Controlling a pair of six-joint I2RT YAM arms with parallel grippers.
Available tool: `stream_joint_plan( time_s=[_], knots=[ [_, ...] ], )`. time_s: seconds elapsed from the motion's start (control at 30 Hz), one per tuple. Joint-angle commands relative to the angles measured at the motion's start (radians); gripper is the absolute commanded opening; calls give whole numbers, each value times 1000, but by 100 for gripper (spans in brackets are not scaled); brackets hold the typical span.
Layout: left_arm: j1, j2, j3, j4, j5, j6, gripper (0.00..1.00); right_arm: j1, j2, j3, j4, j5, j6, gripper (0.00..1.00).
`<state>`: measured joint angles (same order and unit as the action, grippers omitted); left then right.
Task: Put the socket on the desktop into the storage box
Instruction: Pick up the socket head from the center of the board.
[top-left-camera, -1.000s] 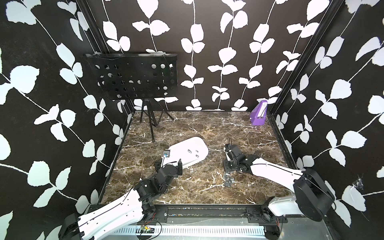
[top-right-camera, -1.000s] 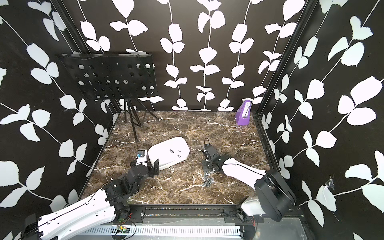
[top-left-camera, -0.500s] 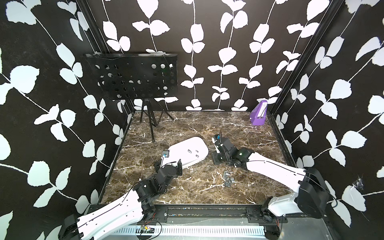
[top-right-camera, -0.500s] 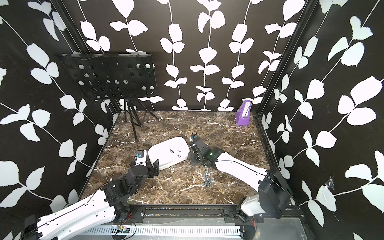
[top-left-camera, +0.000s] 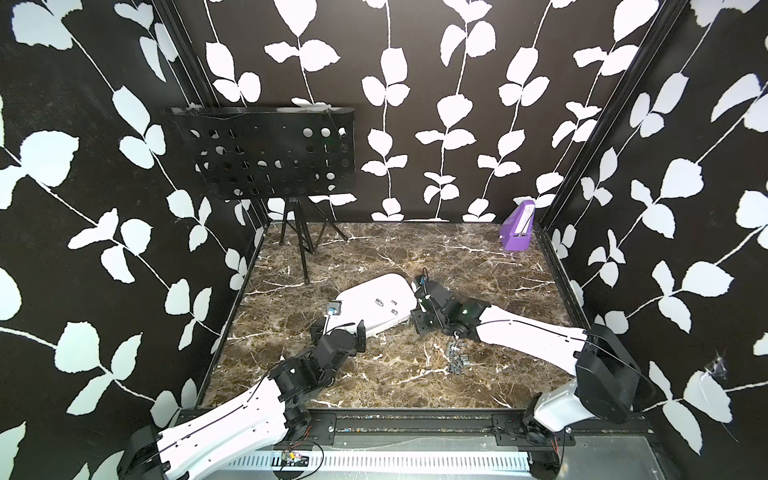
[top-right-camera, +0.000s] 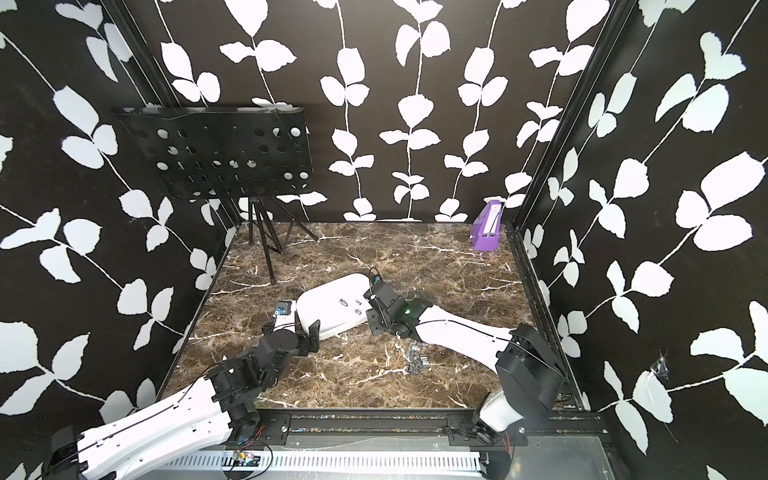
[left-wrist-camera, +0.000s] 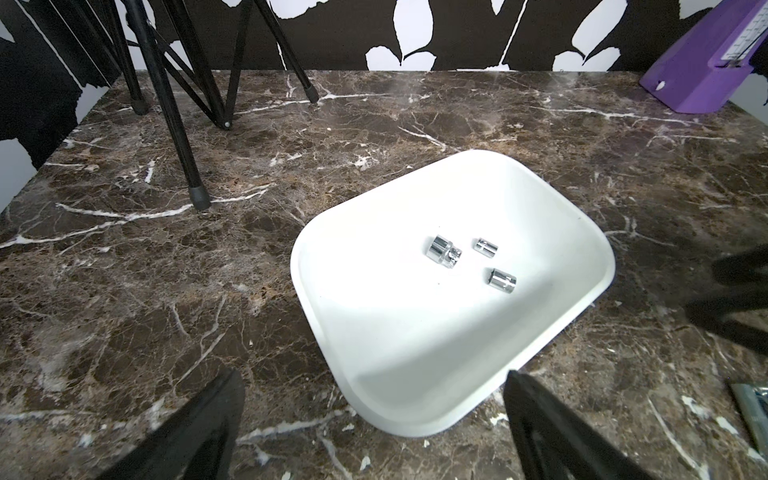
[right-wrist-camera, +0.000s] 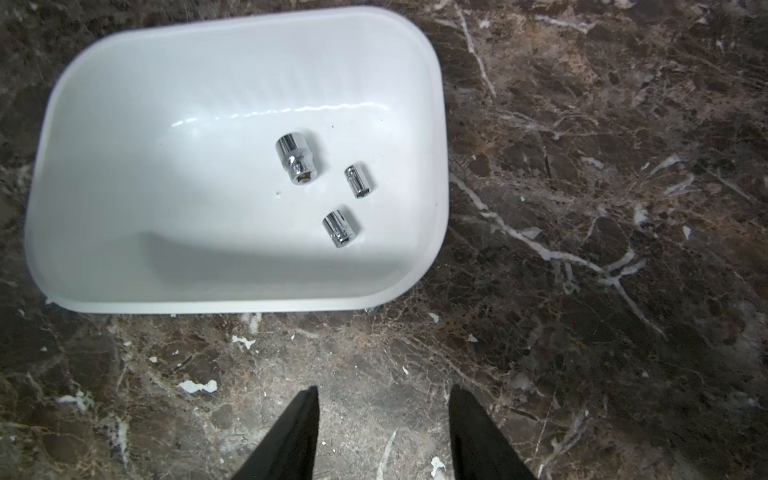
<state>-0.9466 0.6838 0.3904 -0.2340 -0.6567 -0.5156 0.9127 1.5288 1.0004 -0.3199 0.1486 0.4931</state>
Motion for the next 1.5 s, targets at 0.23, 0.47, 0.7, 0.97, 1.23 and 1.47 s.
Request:
stream_joint_plan(
  time_s=[0.23, 0.47, 0.7, 0.97, 1.23, 1.47],
  knots=[
    [-4, -5, 2, 9, 6, 5, 98, 13, 128, -100, 151, 62, 38, 59],
    [-3, 0, 2, 11, 5, 6, 98, 13, 206, -85, 223, 70, 36, 60],
    [-3, 2, 2, 11, 5, 5, 98, 14, 263, -69, 255, 98, 38, 57],
    [-3, -1, 2, 10, 5, 5, 98, 17, 308, -31, 252, 99, 40, 56],
    [-3, -6, 1, 7, 3, 5, 98, 22, 332, -10, 243, 115, 44, 52],
    [-3, -3, 1, 9, 3, 3, 98, 22, 361, 7, 239, 121, 53, 47]
  ],
)
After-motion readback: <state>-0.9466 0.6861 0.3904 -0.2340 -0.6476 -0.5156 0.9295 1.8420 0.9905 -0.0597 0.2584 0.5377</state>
